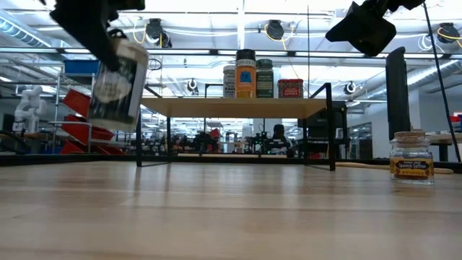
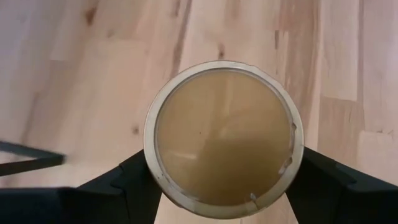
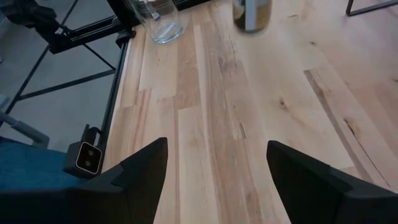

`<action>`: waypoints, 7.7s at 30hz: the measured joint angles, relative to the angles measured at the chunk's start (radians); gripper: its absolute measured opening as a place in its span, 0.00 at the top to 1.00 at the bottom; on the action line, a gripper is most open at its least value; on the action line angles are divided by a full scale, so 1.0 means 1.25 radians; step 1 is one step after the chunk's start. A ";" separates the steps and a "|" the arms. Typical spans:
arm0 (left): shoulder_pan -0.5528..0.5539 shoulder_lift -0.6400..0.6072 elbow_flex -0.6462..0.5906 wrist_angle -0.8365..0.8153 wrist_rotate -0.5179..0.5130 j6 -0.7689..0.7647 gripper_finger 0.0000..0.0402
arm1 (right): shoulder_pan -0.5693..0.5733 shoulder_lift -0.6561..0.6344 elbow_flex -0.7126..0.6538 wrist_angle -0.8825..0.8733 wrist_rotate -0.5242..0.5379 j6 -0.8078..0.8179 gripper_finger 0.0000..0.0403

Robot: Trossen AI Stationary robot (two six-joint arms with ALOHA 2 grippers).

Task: Shelf spices
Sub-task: Remove the golden seasoning bottle from the shelf, then remove the black seasoning bottle from the shelf

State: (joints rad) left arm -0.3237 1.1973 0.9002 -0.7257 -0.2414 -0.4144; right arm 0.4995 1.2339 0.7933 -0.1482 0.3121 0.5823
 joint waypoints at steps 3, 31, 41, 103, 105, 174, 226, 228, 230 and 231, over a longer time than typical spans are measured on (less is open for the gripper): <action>-0.005 0.000 -0.043 0.051 -0.007 -0.014 0.31 | 0.000 0.000 0.000 0.000 0.000 0.000 0.35; -0.058 0.000 -0.152 0.114 -0.012 -0.083 0.26 | 0.000 0.000 0.000 0.001 0.000 0.000 0.35; -0.063 0.005 -0.152 0.116 -0.013 -0.084 0.16 | 0.000 0.000 0.000 0.001 0.000 0.000 0.35; 0.016 0.007 0.266 -0.099 -0.396 0.218 0.16 | -0.574 0.191 0.342 -0.004 -0.147 -0.626 0.17; 0.025 0.004 0.254 -0.100 -0.400 0.220 0.16 | -0.574 0.207 0.355 -0.007 -0.118 -0.631 0.17; 0.128 -0.034 0.139 0.120 -0.264 0.342 0.16 | -0.526 0.242 0.367 -0.079 -0.164 -0.444 0.48; 0.110 -0.055 0.147 0.242 -0.249 0.360 0.16 | -0.037 0.241 0.112 -0.051 0.156 0.009 0.48; 0.110 -0.055 0.147 0.242 -0.249 0.360 0.16 | -0.037 0.241 0.112 -0.051 0.155 0.006 0.48; 0.110 -0.055 0.147 0.242 -0.249 0.361 0.16 | -0.037 0.241 0.112 -0.052 0.156 0.005 0.48; 0.110 -0.055 0.147 0.242 -0.249 0.361 0.16 | -0.037 0.242 0.112 -0.054 0.156 0.005 0.48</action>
State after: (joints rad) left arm -0.1859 1.1286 1.0836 -0.4236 -0.5529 0.0364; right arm 0.4534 1.5363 0.9337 -0.2156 0.5068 0.5881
